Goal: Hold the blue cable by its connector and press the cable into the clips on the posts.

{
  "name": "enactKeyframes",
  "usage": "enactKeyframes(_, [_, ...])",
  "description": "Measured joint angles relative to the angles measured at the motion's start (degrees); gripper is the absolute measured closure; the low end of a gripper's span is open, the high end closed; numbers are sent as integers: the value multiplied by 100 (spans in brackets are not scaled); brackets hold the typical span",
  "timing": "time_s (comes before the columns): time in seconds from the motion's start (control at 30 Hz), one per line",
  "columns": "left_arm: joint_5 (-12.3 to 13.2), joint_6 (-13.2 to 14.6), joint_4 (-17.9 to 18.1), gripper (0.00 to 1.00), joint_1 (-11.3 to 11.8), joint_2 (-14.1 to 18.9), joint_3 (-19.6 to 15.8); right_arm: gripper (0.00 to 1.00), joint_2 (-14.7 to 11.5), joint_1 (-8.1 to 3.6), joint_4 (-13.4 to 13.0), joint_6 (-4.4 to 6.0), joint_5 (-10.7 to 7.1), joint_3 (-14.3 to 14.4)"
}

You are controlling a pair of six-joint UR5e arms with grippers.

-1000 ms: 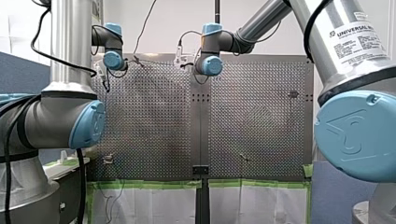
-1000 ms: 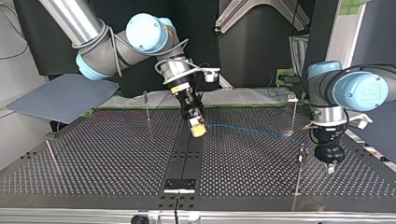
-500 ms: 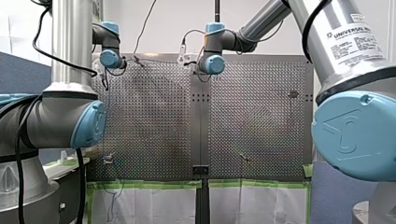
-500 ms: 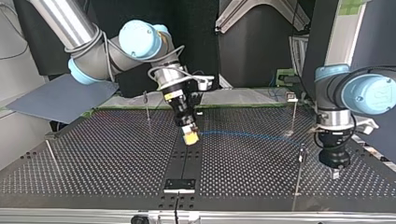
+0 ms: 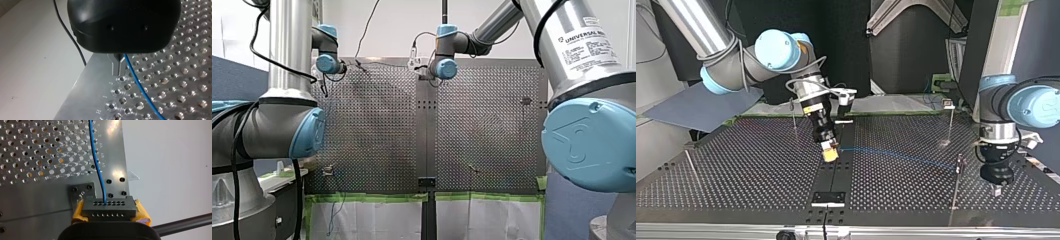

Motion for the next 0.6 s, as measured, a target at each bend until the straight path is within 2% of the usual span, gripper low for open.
enactKeyframes(0.4, [473,-421,180,100,54,-204,218,100,94,-190,12,6,-62,-157])
enactKeyframes(0.6, [547,-473,147,100,55,-228,221,100,223,-223,50,9,-54,-291])
